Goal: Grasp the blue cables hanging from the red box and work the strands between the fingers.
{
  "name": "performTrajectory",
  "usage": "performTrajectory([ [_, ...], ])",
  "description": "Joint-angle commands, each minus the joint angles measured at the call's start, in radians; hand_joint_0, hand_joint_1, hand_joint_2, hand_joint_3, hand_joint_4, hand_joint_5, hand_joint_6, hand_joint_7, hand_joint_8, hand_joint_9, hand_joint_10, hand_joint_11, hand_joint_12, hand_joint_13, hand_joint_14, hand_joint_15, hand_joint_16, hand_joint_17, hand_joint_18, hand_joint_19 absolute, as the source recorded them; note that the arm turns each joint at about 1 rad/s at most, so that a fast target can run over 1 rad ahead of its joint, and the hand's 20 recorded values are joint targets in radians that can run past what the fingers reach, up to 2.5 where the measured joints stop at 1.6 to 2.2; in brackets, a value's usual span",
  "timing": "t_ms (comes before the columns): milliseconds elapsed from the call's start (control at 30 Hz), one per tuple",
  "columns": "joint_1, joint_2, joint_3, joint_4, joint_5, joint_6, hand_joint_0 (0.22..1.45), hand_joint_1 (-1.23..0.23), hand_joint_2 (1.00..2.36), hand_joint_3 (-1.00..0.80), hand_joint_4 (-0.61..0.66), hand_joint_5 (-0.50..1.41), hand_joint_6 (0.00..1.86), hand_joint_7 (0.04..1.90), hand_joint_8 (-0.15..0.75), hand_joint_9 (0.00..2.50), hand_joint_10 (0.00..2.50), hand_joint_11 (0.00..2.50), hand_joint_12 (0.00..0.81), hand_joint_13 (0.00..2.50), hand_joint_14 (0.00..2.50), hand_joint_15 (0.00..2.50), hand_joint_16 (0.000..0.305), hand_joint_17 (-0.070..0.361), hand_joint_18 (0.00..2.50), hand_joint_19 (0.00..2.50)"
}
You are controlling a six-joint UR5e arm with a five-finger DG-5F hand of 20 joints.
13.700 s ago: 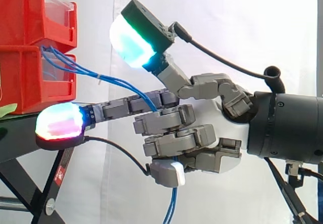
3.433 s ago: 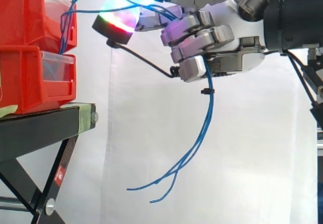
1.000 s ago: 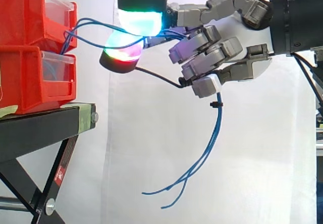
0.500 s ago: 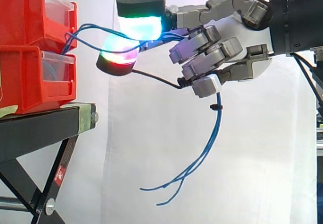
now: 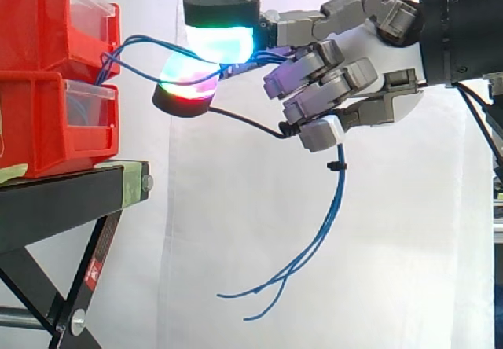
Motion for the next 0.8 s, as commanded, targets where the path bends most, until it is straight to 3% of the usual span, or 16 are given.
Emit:
performTrajectory([
  [0, 0.0, 0.0, 0.0, 0.0, 0.0, 0.0, 1.21, -0.68, 1.0, -0.14, 0.0, 0.26, 0.74, 0.93, 0.351, 1.18, 2.5, 2.1, 0.507, 1.55, 2.5, 1.25, 0.073, 0.163, 1.78, 0.68],
  [33, 0.0, 0.0, 0.0, 0.0, 0.0, 0.0, 1.16, -0.67, 1.0, -0.1, 0.01, 0.3, 0.69, 0.95, 0.351, 1.18, 2.5, 2.1, 0.507, 1.55, 2.5, 1.25, 0.073, 0.163, 1.78, 0.68],
  [67, 0.0, 0.0, 0.0, 0.0, 0.0, -0.002, 1.05, -0.7, 1.0, -0.18, 0.03, 0.34, 0.55, 1.01, 0.351, 1.18, 2.5, 2.1, 0.507, 1.55, 2.5, 1.25, 0.073, 0.163, 1.78, 0.68],
  [133, 0.0, 0.0, 0.0, 0.0, 0.0, -0.002, 0.99, -0.72, 1.0, -0.26, 0.04, 0.4, 0.17, 1.19, 0.351, 1.18, 2.5, 2.1, 0.507, 1.55, 2.5, 1.25, 0.073, 0.163, 1.78, 0.68],
  [200, -0.002, 0.0, 0.0, 0.0, 0.0, -0.002, 1.0, -0.71, 1.01, -0.3, 0.05, 0.41, 0.12, 1.21, 0.351, 1.18, 2.5, 2.1, 0.507, 1.55, 2.5, 1.25, 0.073, 0.163, 1.78, 0.68],
  [233, -0.002, 0.0, 0.0, 0.0, 0.0, -0.002, 1.11, -0.68, 1.0, -0.17, 0.03, 0.45, 0.0, 1.28, 0.351, 1.18, 2.5, 2.1, 0.507, 1.55, 2.5, 1.25, 0.073, 0.163, 1.78, 0.68],
  [333, -0.003, 0.0, 0.0, 0.0, 0.0, -0.002, 1.19, -0.66, 1.0, -0.11, 0.01, 0.49, 0.05, 1.31, 0.351, 1.18, 2.5, 2.1, 0.507, 1.55, 2.5, 1.25, 0.073, 0.163, 1.78, 0.68],
  [400, -0.003, 0.0, 0.0, 0.0, 0.0, -0.002, 1.15, -0.67, 1.01, -0.13, -0.01, 0.48, 0.13, 1.28, 0.351, 1.18, 2.5, 2.1, 0.507, 1.55, 2.5, 1.25, 0.073, 0.163, 1.78, 0.68],
  [433, -0.003, 0.0, 0.0, 0.0, 0.0, -0.002, 1.05, -0.73, 1.01, -0.24, 0.03, 0.38, 0.32, 1.15, 0.351, 1.18, 2.5, 2.1, 0.507, 1.55, 2.5, 1.25, 0.073, 0.163, 1.78, 0.68],
  [467, -0.003, 0.0, 0.0, 0.0, 0.0, -0.002, 0.98, -0.74, 1.01, -0.31, 0.02, 0.34, 0.31, 1.13, 0.351, 1.18, 2.5, 2.1, 0.507, 1.55, 2.5, 1.25, 0.073, 0.163, 1.78, 0.68],
  [533, -0.003, 0.0, 0.0, 0.0, -0.002, -0.002, 0.95, -0.75, 1.01, -0.46, 0.01, 0.33, 0.24, 1.15, 0.351, 1.18, 2.5, 2.1, 0.507, 1.55, 2.5, 1.25, 0.073, 0.163, 1.78, 0.68],
  [600, -0.003, 0.0, 0.0, 0.003, 0.0, -0.002, 1.09, -0.72, 1.01, -0.24, -0.01, 0.33, 0.31, 1.13, 0.351, 1.18, 2.5, 2.1, 0.507, 1.55, 2.5, 1.25, 0.073, 0.163, 1.78, 0.68],
  [633, -0.003, 0.0, 0.0, 0.005, 0.0, -0.002, 1.19, -0.68, 1.01, -0.08, -0.03, 0.32, 0.48, 1.08, 0.351, 1.18, 2.5, 2.1, 0.507, 1.55, 2.5, 1.25, 0.073, 0.163, 1.78, 0.68],
  [667, -0.003, 0.0, 0.0, 0.005, 0.0, -0.002, 1.21, -0.67, 1.0, -0.08, -0.03, 0.31, 0.59, 1.03, 0.351, 1.18, 2.5, 2.1, 0.507, 1.55, 2.5, 1.25, 0.073, 0.163, 1.78, 0.68],
  [733, -0.003, 0.0, 0.0, 0.008, 0.0, -0.002, 1.15, -0.68, 1.05, -0.06, -0.02, 0.31, 0.63, 1.0, 0.351, 1.18, 2.5, 2.1, 0.507, 1.55, 2.5, 1.25, 0.073, 0.163, 1.78, 0.68],
  [767, -0.003, 0.0, 0.0, 0.008, 0.0, -0.002, 1.02, -0.74, 1.01, -0.22, 0.01, 0.33, 0.5, 1.04, 0.351, 1.18, 2.5, 2.1, 0.507, 1.55, 2.5, 1.25, 0.073, 0.163, 1.78, 0.68],
])
